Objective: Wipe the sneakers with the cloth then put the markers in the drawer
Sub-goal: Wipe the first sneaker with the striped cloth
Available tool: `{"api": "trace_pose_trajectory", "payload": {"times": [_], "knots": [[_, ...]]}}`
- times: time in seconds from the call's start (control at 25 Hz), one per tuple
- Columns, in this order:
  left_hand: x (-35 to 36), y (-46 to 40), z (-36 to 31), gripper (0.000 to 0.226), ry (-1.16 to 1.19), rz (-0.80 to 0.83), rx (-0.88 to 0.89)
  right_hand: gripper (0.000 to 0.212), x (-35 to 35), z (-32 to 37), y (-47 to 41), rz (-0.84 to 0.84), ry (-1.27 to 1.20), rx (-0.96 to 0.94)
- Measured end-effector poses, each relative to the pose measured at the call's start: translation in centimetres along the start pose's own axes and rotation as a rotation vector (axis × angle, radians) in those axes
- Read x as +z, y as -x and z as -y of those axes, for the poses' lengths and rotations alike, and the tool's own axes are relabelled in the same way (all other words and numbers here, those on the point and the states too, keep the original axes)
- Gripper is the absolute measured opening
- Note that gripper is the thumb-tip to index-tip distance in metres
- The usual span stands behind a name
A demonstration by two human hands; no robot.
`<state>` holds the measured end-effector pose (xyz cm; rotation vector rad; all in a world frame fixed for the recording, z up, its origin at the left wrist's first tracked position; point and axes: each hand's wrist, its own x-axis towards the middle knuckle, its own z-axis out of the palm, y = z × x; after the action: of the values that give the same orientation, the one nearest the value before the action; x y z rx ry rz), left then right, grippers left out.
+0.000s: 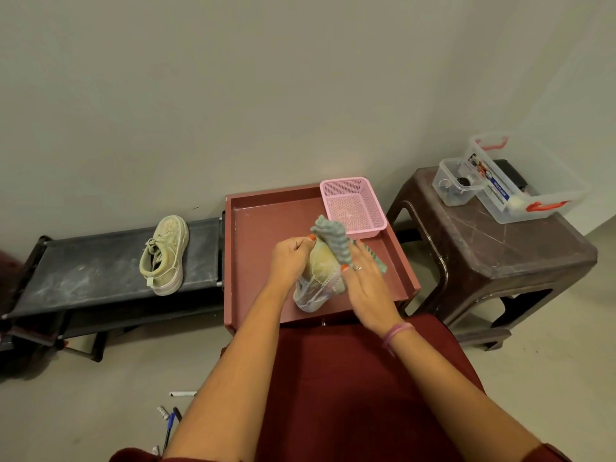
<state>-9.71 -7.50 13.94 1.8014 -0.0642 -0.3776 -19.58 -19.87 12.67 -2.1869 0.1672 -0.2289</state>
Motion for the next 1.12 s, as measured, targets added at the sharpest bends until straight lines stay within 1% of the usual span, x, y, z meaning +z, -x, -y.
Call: {"api": "trace_pose_trajectory", "payload": {"times": [0.08,0.12,0.16,0.2,0.24,0.28,0.32,0.36,0.4,0.44,0.48,0.56,0.6,0.64,0.68,0.72,0.76,0.88,0.92,0.96,1.0,1.04,1.12], "knots": [[-0.4,0.1,-0.1,0.032,0.039,-0.004,-0.024,0.055,0.6,-0.5,1.8,0.061,0.348,-0.200],[-0.6,0.2,-0.2,0.030,0.062,0.007,-0.032,0.055,0.6,-0.6,1.9,0.064,0.451,-0.264],[-0.9,0.3,-0.2,0.029,0.073,0.022,-0.030,0.054,0.3,-0.1,1.5,0.052,0.490,-0.278],[-1.0,0.2,-0.1,0.030,0.063,0.039,-0.019,0.051,0.1,0.1,0.6,0.050,0.453,-0.242],[-1.0,0.2,0.1,0.032,0.033,0.054,-0.002,0.044,-0.2,0.3,-0.7,0.065,0.361,-0.149],[-1.0,0.2,0.5,0.034,0.005,0.064,0.019,0.037,-0.7,0.7,-2.3,0.114,0.239,0.016],[-0.9,0.3,0.6,0.037,-0.007,0.062,0.039,0.035,-1.2,1.0,-3.7,0.160,0.142,0.172],[-0.8,0.5,0.7,0.041,-0.005,0.054,0.046,0.035,-1.5,1.3,-4.4,0.183,0.109,0.253],[-0.8,0.6,0.8,0.046,-0.001,0.052,0.041,0.034,-1.5,1.4,-4.5,0.191,0.114,0.245],[-0.9,0.6,0.9,0.048,0.009,0.060,0.040,0.031,-1.3,1.4,-3.9,0.188,0.144,0.157],[-1.0,0.4,0.9,0.045,0.015,0.060,0.030,0.035,-0.7,1.4,-2.8,0.176,0.215,0.030],[-1.2,0.5,0.6,0.031,0.043,0.030,-0.009,0.051,0.7,1.2,0.1,0.125,0.522,-0.218],[-1.4,0.6,0.5,0.028,0.067,0.030,-0.013,0.053,1.1,1.2,1.1,0.088,0.633,-0.298],[-1.4,0.7,0.4,0.027,0.085,0.044,-0.008,0.054,1.3,1.1,1.5,0.051,0.684,-0.339],[-1.4,0.8,0.4,0.027,0.088,0.060,-0.002,0.054,1.3,1.1,1.4,0.030,0.683,-0.336],[-1.4,0.9,0.4,0.027,0.079,0.069,0.005,0.052,1.1,1.1,0.7,0.033,0.605,-0.291],[-1.4,0.7,0.5,0.028,0.066,0.077,0.018,0.049,0.8,0.9,-0.3,0.059,0.468,-0.202],[-1.3,0.5,1.1,0.039,0.018,0.096,0.046,0.029,-1.2,0.9,-4.5,0.252,0.015,0.235],[-1.3,0.6,1.2,0.039,0.016,0.093,0.047,0.028,-1.6,0.9,-5.3,0.276,-0.063,0.335],[-1.3,0.7,1.3,0.039,0.014,0.090,0.049,0.027,-1.5,0.9,-5.3,0.278,-0.066,0.356],[-1.4,0.8,1.2,0.038,0.013,0.087,0.052,0.028,-1.3,1.0,-4.8,0.263,-0.036,0.297],[-1.5,0.8,1.1,0.037,0.009,0.083,0.057,0.029,-0.9,1.2,-3.8,0.223,-0.021,0.198],[-1.7,0.7,1.0,0.034,0.010,0.074,0.052,0.042,-0.1,1.4,-1.1,0.175,0.037,-0.030]]}}
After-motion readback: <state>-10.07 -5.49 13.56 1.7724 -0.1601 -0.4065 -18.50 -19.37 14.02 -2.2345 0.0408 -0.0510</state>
